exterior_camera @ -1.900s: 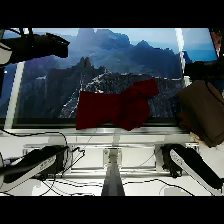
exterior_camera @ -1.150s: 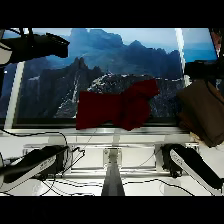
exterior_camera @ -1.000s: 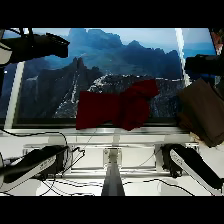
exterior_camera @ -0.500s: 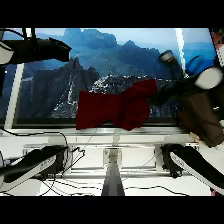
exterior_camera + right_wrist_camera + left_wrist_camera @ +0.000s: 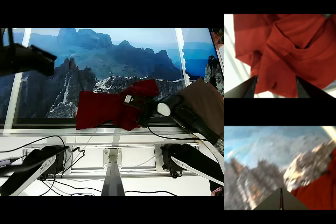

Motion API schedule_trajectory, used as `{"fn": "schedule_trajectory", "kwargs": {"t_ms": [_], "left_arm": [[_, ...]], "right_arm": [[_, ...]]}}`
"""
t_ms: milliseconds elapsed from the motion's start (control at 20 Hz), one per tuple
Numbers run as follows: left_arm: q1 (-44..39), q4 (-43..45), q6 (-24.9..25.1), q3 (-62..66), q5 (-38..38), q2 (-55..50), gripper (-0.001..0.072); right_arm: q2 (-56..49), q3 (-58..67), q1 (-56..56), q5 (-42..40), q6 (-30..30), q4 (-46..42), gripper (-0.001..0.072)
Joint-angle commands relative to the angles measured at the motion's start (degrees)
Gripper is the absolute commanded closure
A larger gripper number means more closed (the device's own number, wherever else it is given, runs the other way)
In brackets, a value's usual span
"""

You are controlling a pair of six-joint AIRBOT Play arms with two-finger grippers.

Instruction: Fold the clothes and pants, and hang the long-sleeved shirts on hangers.

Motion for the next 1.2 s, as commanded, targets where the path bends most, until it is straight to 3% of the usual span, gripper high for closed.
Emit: {"fn": "schedule_trajectory", "kwargs": {"t_ms": [0, 450, 550, 850, 1150], "left_arm": [[0.2, 4.4, 0.0, 0.0, -8.0, 4.4, 0.0696], [0.2, 4.4, -0.2, 0.0, -8.9, 5.2, 0.0696], [0.2, 4.4, -0.3, 0.0, -8.9, 5.2, 0.0696], [0.2, 4.4, -2.2, 0.0, -8.9, 5.2, 0.0696], [0.2, 4.2, -2.4, -0.1, -8.9, 5.2, 0.0696]], "right_arm": [[-3.3, -2.6, 2.1, -8.6, -3.3, -4.2, 0.0179], [-8.7, -0.7, 2.2, -8.5, -0.7, -4.8, 0.0180], [-8.6, 1.6, 2.1, -5.8, 2.1, -3.2, 0.0180], [-8.8, 1.9, 2.2, 1.6, 2.1, 0.4, 0.0180], [-8.8, -2.4, 2.1, -2.0, 2.2, 0.7, 0.0185]]}}
